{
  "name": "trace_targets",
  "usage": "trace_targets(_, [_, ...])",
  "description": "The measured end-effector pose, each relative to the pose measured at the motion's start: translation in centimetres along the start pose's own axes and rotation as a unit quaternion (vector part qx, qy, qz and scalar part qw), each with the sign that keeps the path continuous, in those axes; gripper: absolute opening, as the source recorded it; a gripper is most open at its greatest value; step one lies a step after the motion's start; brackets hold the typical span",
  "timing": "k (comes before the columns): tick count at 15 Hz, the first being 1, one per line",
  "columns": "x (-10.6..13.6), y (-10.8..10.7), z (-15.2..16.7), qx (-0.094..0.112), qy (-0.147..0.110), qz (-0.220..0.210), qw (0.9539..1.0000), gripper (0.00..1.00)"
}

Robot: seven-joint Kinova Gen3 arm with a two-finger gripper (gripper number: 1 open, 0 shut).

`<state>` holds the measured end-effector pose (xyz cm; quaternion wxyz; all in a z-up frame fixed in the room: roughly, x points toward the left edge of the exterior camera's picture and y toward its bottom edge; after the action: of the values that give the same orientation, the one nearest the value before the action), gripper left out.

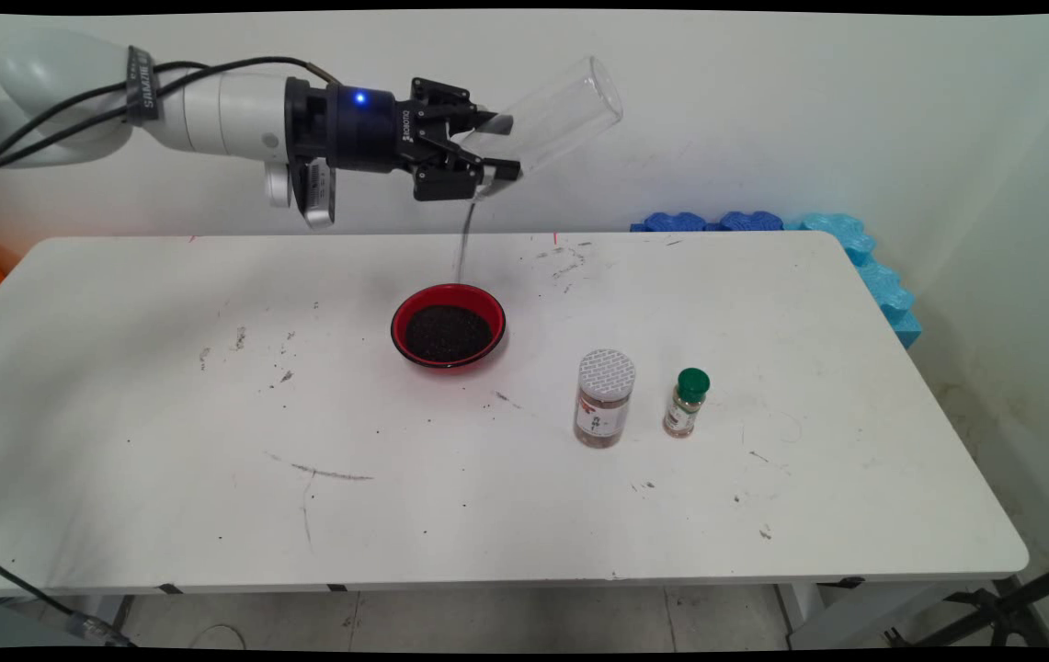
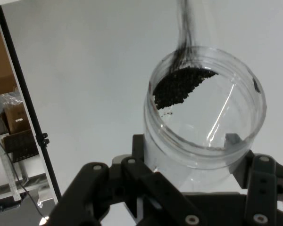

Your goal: Pour the black seasoning powder in the red bowl

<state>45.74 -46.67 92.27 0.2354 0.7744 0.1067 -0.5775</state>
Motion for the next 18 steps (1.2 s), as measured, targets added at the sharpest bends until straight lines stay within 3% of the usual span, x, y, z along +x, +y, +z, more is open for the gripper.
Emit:
trace_targets(13, [-0.26,0.05,-0.05,-0.004,-0.013,-0.004,0.9999,0.00])
trace_targets(18, [-0.03,0.26,-0.21,-0.003,0.000,0.021,0.9998,0.00])
